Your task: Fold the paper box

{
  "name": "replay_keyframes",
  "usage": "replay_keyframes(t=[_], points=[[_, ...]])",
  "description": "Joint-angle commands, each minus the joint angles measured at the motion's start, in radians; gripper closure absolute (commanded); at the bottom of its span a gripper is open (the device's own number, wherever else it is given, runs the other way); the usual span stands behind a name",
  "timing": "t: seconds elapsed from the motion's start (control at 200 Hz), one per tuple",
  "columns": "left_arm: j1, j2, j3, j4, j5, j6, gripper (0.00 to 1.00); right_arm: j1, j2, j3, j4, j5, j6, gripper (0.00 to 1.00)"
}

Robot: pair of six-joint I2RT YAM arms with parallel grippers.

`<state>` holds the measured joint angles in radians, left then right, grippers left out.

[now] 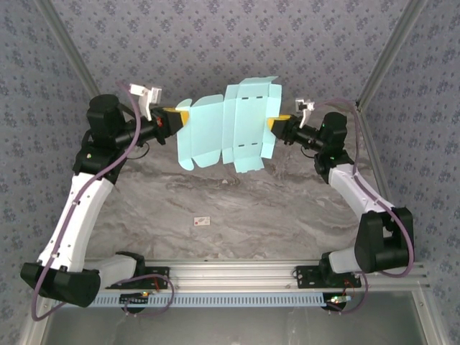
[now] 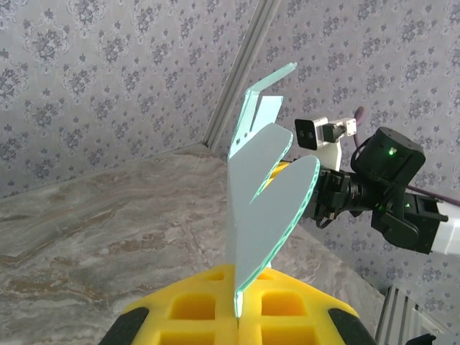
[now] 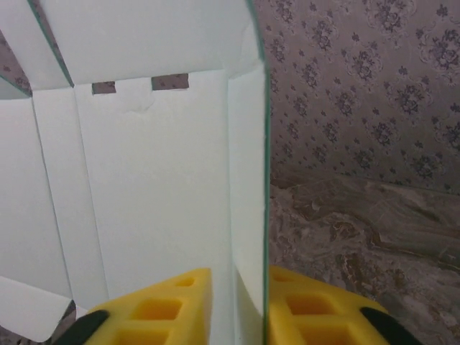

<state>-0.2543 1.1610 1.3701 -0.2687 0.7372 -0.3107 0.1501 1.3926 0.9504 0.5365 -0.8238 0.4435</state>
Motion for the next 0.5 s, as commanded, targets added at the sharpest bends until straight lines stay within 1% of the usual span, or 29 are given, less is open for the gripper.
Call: replay_keyframes(t=[0.0, 0.04, 0.13, 0.185, 0.205, 0.25, 0.34, 0.425, 0.465, 0.5], points=[[0.006, -0.018, -0.017, 0.110, 0.021, -0.066, 1.00, -0.012, 0.008, -0.012, 0.082, -0.011, 0.035, 0.87], [0.006, -0.019, -0.028, 0.128, 0.022, -0.086, 1.00, -0.015, 0.004, -0.013, 0.077, -0.002, 0.035, 0.92], [0.006, -0.019, -0.052, 0.148, 0.019, -0.109, 1.00, -0.021, -0.011, -0.009, 0.043, 0.012, 0.009, 1.00], [0.006, -0.022, -0.069, 0.131, 0.004, -0.092, 1.00, -0.024, -0.030, 0.001, -0.027, 0.020, -0.049, 1.00], [0.007, -0.026, -0.075, 0.117, -0.009, -0.076, 0.94, -0.026, -0.038, 0.007, -0.063, 0.023, -0.079, 1.00], [0.006, -0.033, -0.091, 0.076, -0.042, -0.032, 0.77, -0.026, -0.061, 0.023, -0.165, 0.033, -0.162, 1.00], [0.006, -0.049, -0.127, -0.016, -0.145, 0.075, 0.50, -0.023, -0.097, 0.066, -0.398, 0.046, -0.344, 1.00], [0.005, -0.052, -0.158, -0.069, -0.227, 0.153, 0.29, -0.024, -0.117, 0.096, -0.556, 0.036, -0.451, 1.00], [0.004, -0.047, -0.161, -0.093, -0.246, 0.183, 0.24, -0.024, -0.123, 0.110, -0.614, 0.027, -0.488, 1.00], [0.004, -0.041, -0.155, -0.115, -0.254, 0.206, 0.21, -0.023, -0.125, 0.125, -0.661, 0.009, -0.519, 1.00]])
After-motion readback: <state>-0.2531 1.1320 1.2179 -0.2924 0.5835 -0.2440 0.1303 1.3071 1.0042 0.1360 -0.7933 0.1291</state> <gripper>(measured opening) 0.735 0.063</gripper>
